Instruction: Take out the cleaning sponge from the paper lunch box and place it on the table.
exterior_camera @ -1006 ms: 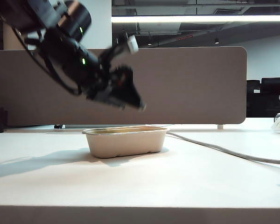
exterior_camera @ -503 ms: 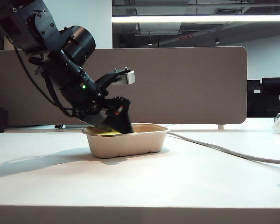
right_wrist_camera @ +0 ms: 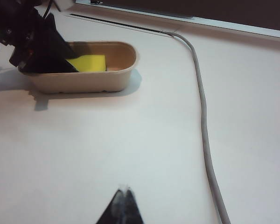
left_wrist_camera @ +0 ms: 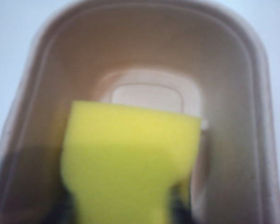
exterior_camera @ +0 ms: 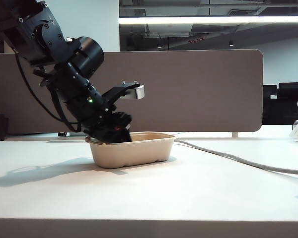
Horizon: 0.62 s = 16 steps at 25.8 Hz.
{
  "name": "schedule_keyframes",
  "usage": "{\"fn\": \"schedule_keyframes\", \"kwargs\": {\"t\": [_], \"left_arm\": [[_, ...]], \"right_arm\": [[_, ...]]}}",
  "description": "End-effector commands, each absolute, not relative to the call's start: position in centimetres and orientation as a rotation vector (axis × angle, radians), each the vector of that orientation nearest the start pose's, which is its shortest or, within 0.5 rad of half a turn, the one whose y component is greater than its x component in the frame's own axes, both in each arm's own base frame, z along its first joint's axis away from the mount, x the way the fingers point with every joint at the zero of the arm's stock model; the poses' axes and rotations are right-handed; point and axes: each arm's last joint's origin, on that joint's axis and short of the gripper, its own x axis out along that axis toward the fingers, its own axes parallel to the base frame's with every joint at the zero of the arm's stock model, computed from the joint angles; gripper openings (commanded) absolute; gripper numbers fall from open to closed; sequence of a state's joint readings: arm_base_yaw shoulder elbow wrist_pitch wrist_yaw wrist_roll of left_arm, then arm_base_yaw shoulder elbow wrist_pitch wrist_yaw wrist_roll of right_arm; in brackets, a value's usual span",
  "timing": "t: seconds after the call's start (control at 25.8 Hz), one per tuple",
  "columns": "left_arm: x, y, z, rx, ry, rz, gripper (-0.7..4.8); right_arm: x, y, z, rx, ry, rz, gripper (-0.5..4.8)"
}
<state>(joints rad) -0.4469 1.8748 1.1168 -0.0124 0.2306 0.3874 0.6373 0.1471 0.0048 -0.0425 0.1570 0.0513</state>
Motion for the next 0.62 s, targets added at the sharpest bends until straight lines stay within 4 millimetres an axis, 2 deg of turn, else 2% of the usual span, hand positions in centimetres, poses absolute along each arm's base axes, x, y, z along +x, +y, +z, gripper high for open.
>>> {"fn": "schedule_keyframes", "kwargs": {"t": [0.04,0.23,0.27,0.35,0.39,0.62], "left_arm": [[34.2,-17.1,15.7,0.451,0.705,-0.788,1.78],[34.1,-17.1,15.4,0.454,0.732,-0.791,1.79],[34.1,-17.1,15.3,0.456,0.737,-0.792,1.54],[34.1,-17.0,15.0,0.48,0.746,-0.804,0.27],[34.1,-17.0,14.8,0.488,0.751,-0.803,-0.07],[34.2,-17.0,15.0,0.519,0.759,-0.763,-0.05]], "right_arm": [[8.7,5.9,15.1,-0.015,0.168,0.474,-0.05],[8.7,5.9,15.1,-0.015,0.168,0.475,-0.05],[8.7,5.9,15.1,-0.015,0.168,0.475,-0.05],[8.7,5.9,15.1,-0.015,0.168,0.475,-0.05],[8.7,5.9,15.1,-0.015,0.168,0.475,-0.05],[8.7,5.9,15.1,-0.015,0.168,0.475,-0.05]]}}
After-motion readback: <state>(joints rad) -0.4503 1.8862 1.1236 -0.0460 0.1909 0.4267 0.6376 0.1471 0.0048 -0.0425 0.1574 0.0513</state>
